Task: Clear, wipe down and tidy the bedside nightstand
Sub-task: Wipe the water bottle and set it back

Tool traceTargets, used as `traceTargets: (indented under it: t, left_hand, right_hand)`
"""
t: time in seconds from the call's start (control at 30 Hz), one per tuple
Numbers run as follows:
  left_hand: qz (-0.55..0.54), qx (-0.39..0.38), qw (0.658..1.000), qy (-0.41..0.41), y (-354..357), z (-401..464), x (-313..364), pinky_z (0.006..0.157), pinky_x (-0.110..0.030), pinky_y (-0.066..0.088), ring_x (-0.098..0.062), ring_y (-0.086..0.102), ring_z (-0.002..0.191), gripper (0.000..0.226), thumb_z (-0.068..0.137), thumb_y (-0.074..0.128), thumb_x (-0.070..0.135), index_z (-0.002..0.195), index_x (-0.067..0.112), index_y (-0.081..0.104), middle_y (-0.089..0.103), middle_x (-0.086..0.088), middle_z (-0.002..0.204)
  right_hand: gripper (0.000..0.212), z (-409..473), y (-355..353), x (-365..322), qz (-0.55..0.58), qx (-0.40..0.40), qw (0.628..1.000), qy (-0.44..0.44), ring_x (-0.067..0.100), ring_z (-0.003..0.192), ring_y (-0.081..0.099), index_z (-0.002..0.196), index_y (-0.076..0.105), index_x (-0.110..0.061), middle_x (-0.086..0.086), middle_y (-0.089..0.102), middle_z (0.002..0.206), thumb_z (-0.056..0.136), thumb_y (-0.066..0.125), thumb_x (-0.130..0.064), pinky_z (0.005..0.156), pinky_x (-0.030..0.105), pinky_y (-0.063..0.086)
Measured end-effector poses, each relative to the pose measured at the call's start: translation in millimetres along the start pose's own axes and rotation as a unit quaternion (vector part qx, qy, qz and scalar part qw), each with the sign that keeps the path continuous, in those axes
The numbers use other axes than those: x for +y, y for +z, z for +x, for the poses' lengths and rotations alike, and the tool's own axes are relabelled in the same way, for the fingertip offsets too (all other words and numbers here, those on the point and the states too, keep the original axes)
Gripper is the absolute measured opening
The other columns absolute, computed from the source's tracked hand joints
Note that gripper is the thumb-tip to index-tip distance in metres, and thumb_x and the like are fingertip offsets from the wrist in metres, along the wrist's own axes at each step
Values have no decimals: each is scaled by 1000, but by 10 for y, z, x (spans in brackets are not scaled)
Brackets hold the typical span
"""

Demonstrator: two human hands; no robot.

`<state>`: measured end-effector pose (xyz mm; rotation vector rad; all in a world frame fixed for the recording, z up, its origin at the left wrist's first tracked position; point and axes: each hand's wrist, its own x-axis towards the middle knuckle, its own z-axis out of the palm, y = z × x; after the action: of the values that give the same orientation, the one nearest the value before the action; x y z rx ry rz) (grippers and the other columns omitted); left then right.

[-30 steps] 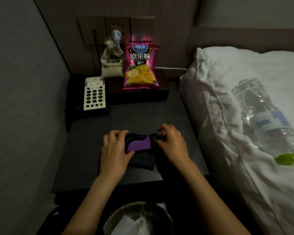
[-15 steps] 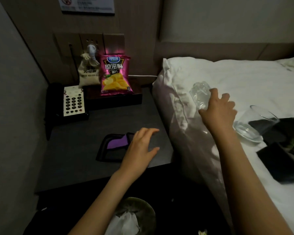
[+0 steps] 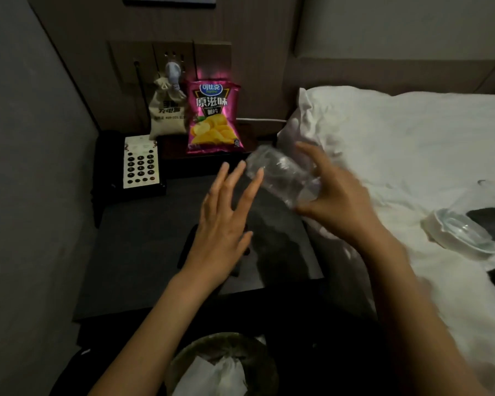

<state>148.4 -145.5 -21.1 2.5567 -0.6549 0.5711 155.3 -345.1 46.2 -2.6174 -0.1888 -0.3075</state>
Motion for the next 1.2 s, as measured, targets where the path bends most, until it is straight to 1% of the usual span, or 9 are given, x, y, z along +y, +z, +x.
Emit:
traceTargets:
  t: [0.1, 0.17, 0.33, 0.47, 0.63, 0.8, 0.93, 1.1, 1.2]
  left_hand:
    - [83, -28, 996, 16, -64, -3, -235, 115, -63, 7, -21, -6, 150, 112, 70, 77, 20, 155, 25, 4, 7, -2, 162]
    - [117, -30, 993, 1, -76, -76, -448, 114, -66, 5, -19, 16, 148, 108, 71, 78, 25, 155, 22, 10, 36, -2, 152]
    - [181, -4, 983, -31, -34, -226, -868, 114, -59, 19, -24, 56, 104, 57, 65, 81, 32, 116, 18, 60, 58, -3, 104]
    - [184, -4, 981, -69, 56, -216, -1071, 108, -47, 33, -25, 57, 98, 39, 71, 75, 28, 107, 18, 63, 59, -3, 102]
    - [151, 27, 976, -158, 95, -171, -1205, 75, -36, 41, -23, 55, 86, 36, 72, 75, 36, 101, 19, 62, 59, 0, 94]
    - [35, 42, 968, -246, 76, -196, -1294, 59, -29, 40, -13, 54, 80, 39, 64, 76, 44, 94, 29, 55, 54, 11, 87]
    - [-97, 49, 944, -311, 93, -204, -1317, 60, -25, 43, 0, 59, 72, 36, 61, 73, 51, 88, 35, 56, 61, 19, 78]
    - [-312, 43, 874, -370, 135, -177, -1276, 75, -25, 53, 6, 66, 83, 37, 67, 77, 37, 101, 37, 62, 70, 19, 89]
    - [-411, 39, 823, -390, 115, -163, -1248, 76, -32, 55, -5, 70, 86, 44, 75, 78, 24, 112, 27, 54, 71, 12, 95]
  right_hand:
    - [97, 53, 307, -309, 70, -158, 984, -50, 26, 101, 66, 144, 21, -50, -4, 69, 106, 59, 69, -46, 82, 44, 55]
    - [102, 93, 552, -420, 112, -193, 973, -60, 25, 105, 64, 145, 18, -48, -4, 68, 107, 58, 71, -49, 88, 48, 52]
    - [90, 253, 960, -448, 183, -219, 952, -111, 9, 113, 63, 143, 33, -46, -8, 69, 118, 70, 83, -33, 96, 40, 52]
    - [41, 483, 1155, -249, 392, -36, 919, -15, 13, 102, 69, 126, 59, -14, 6, 73, 107, 87, 72, -16, 90, 29, 54]
    - [19, 567, 1416, 87, 282, 71, 942, 171, 22, 89, 68, 106, 66, -1, 9, 71, 89, 93, 53, 2, 89, 49, 53]
    - [31, 428, 1662, -44, 62, -172, 981, 71, 29, 105, 56, 107, 67, -16, 7, 66, 102, 86, 69, -38, 89, 40, 46]
    - [58, 369, 1792, -154, -150, -185, 970, -40, 27, 116, 37, 113, 58, -21, 3, 50, 118, 72, 69, -61, 91, 37, 31]
    - [23, 415, 1815, -185, -45, -209, 977, -18, 21, 104, 44, 86, 67, -19, 3, 57, 100, 74, 74, -37, 77, 31, 29]
    - [22, 461, 1731, -209, 210, -149, 960, 113, 4, 58, 49, 63, 55, -18, -5, 56, 59, 71, 74, -12, 56, 25, 41]
